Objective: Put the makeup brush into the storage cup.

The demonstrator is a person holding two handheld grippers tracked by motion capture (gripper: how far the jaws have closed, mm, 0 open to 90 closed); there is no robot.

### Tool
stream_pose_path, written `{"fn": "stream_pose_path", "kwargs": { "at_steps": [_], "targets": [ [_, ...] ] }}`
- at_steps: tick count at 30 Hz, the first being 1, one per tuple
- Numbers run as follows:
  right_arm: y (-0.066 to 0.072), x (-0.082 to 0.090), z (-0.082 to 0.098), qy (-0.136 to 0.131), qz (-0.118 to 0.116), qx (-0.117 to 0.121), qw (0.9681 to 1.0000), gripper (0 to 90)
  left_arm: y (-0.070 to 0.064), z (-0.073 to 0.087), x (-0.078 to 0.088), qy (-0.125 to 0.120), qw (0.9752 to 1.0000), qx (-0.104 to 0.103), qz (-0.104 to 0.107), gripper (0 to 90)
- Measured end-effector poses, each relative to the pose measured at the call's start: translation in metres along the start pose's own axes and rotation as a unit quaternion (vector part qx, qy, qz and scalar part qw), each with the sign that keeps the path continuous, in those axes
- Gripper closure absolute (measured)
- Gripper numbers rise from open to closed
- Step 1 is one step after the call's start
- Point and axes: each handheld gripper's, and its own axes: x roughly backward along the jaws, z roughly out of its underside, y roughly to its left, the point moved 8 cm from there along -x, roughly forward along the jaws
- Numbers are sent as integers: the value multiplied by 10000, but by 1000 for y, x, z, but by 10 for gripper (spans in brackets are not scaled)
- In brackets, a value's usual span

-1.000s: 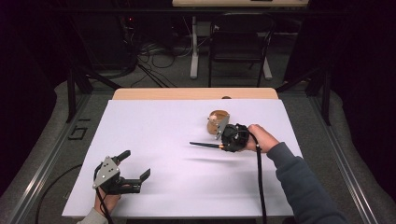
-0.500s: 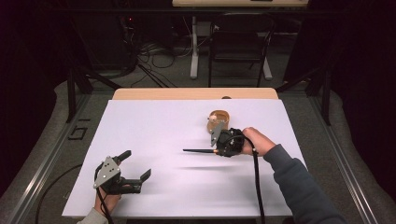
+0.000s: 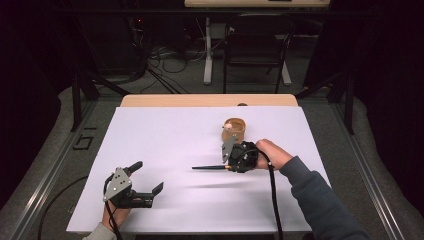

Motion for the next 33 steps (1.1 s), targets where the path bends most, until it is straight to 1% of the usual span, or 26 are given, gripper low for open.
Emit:
{"fn": "stream_pose_path", "kwargs": {
  "at_steps": [3,4,5,12,14,16,20,22,26,27,28,30,33],
  "targets": [
    [2,-2,-2,-8,-18,50,10000,772,-2,1,-1,57,10000,-38,63,0],
    [3,-2,-4,-14,-62,99,9999,772,-2,1,-1,80,9999,-64,75,0],
    [4,-2,-4,24,-39,84,10000,772,-3,1,-1,101,9999,-94,89,0],
    [6,-4,-8,-39,-62,132,9999,772,-5,1,-4,203,9995,-100,202,0],
    [6,-4,-9,-27,-57,169,9998,772,-6,1,-6,279,9992,-95,259,1],
    [7,-5,-10,-53,-86,181,9998,772,-8,3,-8,433,9984,-146,332,2],
    [9,-6,-13,-47,-104,253,9996,772,-12,5,-13,689,9960,-241,522,2],
    [10,-7,-14,-53,-124,271,9995,772,-14,3,-17,820,9942,-315,617,1],
    [11,-8,-17,-36,-129,340,9993,772,-17,0,-22,1001,9918,-420,672,1],
    [11,-8,-17,-23,-137,369,9992,772,-19,0,-23,1084,9907,-468,670,1],
    [12,-8,-18,-43,-156,395,9991,772,-20,0,-25,1191,9891,-511,697,1],
    [12,-8,-20,-13,-138,409,9991,772,-22,0,-28,1362,9860,-537,792,1],
    [13,-8,-23,-31,-145,451,9989,772,-24,-1,-33,1490,9833,-569,882,1]
  ]
}}
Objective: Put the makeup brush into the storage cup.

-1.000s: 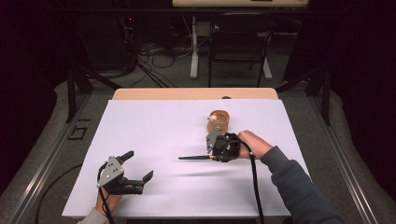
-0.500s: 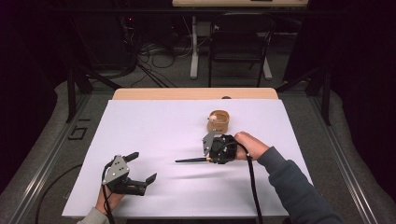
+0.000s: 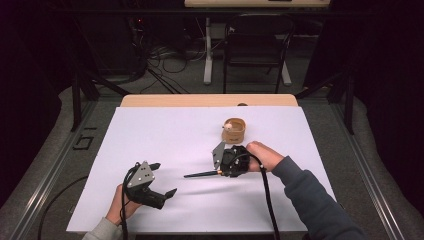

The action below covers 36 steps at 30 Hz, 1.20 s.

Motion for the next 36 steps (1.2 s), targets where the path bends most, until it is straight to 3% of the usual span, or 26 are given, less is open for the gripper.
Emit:
{"fn": "stream_pose_path", "kwargs": {
  "at_steps": [4,8,11,23,30,36],
  "targets": [
    [1,1,-2,34,12,81,10000,772,1,-4,-6,149,9998,-66,95,1],
    [1,0,-3,69,25,139,9999,772,-1,-8,-13,349,9990,-261,50,1],
    [1,0,-4,75,9,203,9998,772,-4,-9,-19,521,9978,-359,173,1],
    [4,-2,-12,194,27,392,9990,772,-11,-15,-35,819,9943,-495,462,11],
    [5,-1,-17,232,70,503,9984,772,-15,-16,-43,875,9930,-594,531,193],
    [7,-3,-22,253,6,579,9980,772,-20,-16,-47,897,9913,-658,698,440]
  ]
}}
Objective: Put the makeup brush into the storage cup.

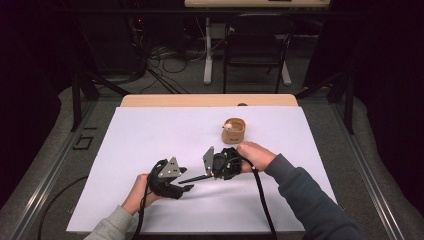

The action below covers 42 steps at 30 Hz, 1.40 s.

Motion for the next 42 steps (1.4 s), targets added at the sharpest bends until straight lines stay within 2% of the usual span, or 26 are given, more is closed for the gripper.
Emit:
{"fn": "stream_pose_path", "kwargs": {
  "at_steps": [3,7,11,12,15,23,25,26,31,35,41,42],
  "targets": [
    [2,-1,-3,76,-45,33,10000,772,-2,-1,-3,23,9999,-56,108,513],
    [2,-4,-9,47,-53,159,9998,772,-5,-3,-5,49,9997,-133,201,582],
    [2,-6,-13,47,-66,226,9997,772,-8,-4,-7,28,9993,-103,366,642],
    [2,-5,-13,109,-122,238,9996,772,-8,-4,-8,33,9992,-112,384,657],
    [2,-7,-14,92,-70,268,9996,772,-10,-5,-9,55,9989,-124,447,691],
    [3,-8,-15,152,-110,315,9993,772,-14,-5,-13,108,9984,-177,519,779],
    [4,-8,-15,184,-140,342,9991,771,-14,-4,-14,105,9983,-165,545,786],
    [5,-8,-15,182,-128,277,9994,771,-15,-4,-14,119,9982,-170,564,788],
    [6,-9,-15,294,-149,407,9986,772,-17,-4,-16,159,9979,-189,594,776],
    [7,-10,-16,305,-156,462,9983,772,-18,-6,-15,47,9977,-155,654,757],
    [6,-11,-17,252,-129,417,9987,764,-17,-6,-15,17,9983,-163,553,789],
    [6,-11,-17,249,-126,311,9991,756,-17,-6,-14,-20,9983,-150,568,790]
  ]
}}
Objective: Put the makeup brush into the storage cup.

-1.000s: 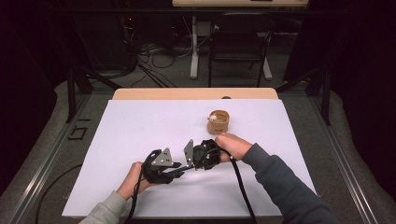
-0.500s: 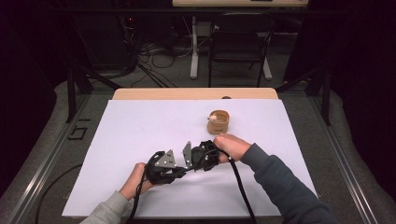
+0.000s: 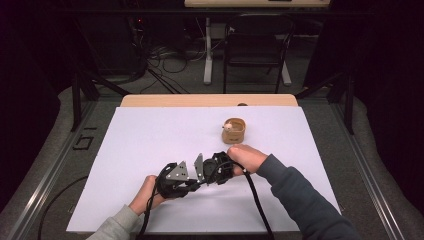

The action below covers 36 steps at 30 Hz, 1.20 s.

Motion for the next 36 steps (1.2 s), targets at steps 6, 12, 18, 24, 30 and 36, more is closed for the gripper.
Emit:
{"fn": "stream_pose_path", "kwargs": {
  "at_steps": [6,12,18,24,30,36],
  "targets": [
    [-5,4,5,-318,88,-507,9982,507,-1,2,-2,18,10000,-19,15,792],
    [-7,8,21,-843,216,-1311,9875,236,2,2,0,-87,9999,70,-55,792],
    [-8,13,40,-1474,513,-2156,9639,97,5,3,2,-164,9997,158,-72,791],
    [-4,15,59,-1932,876,-2787,9367,41,6,4,4,-256,9994,226,-113,791],
    [3,18,69,-2427,1122,-3206,9087,14,7,5,6,-309,9991,246,-134,791],
    [11,15,70,-2681,1052,-3510,8910,0,11,5,11,-424,9984,313,-208,791]
  ]
}}
